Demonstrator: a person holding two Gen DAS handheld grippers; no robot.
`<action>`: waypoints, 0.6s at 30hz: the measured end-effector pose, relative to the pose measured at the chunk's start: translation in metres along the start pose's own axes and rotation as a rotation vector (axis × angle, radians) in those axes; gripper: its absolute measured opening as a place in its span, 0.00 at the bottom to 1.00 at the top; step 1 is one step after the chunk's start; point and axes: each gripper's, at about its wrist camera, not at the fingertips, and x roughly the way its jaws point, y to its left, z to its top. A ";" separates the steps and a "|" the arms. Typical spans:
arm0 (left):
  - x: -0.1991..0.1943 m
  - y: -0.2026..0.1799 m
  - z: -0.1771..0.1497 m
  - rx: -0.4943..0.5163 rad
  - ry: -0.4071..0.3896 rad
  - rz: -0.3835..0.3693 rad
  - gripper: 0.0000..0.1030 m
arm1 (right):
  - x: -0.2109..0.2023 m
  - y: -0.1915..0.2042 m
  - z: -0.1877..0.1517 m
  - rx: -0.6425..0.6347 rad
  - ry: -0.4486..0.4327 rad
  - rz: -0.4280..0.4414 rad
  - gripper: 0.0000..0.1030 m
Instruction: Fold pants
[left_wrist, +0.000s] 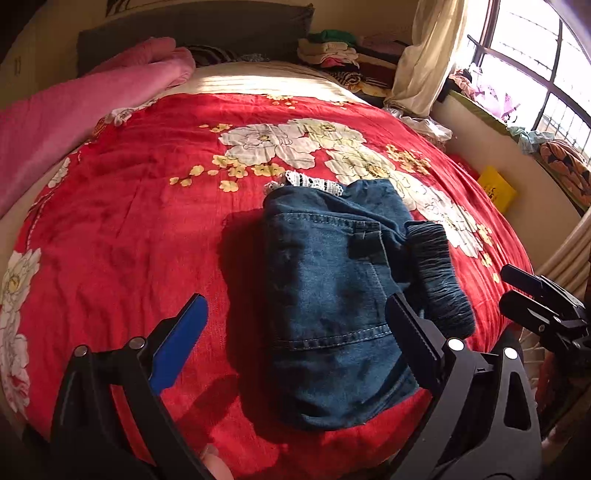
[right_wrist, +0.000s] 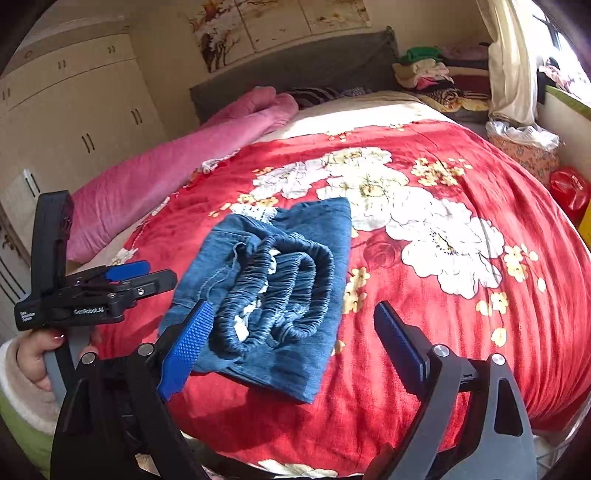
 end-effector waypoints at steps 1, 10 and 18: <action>0.004 0.003 -0.001 -0.010 0.006 0.002 0.88 | 0.006 -0.004 0.000 0.019 0.010 -0.002 0.86; 0.034 0.015 -0.006 -0.076 0.047 -0.043 0.88 | 0.059 -0.038 -0.002 0.209 0.117 0.095 0.85; 0.053 0.019 -0.009 -0.132 0.068 -0.114 0.75 | 0.084 -0.040 -0.007 0.238 0.126 0.183 0.59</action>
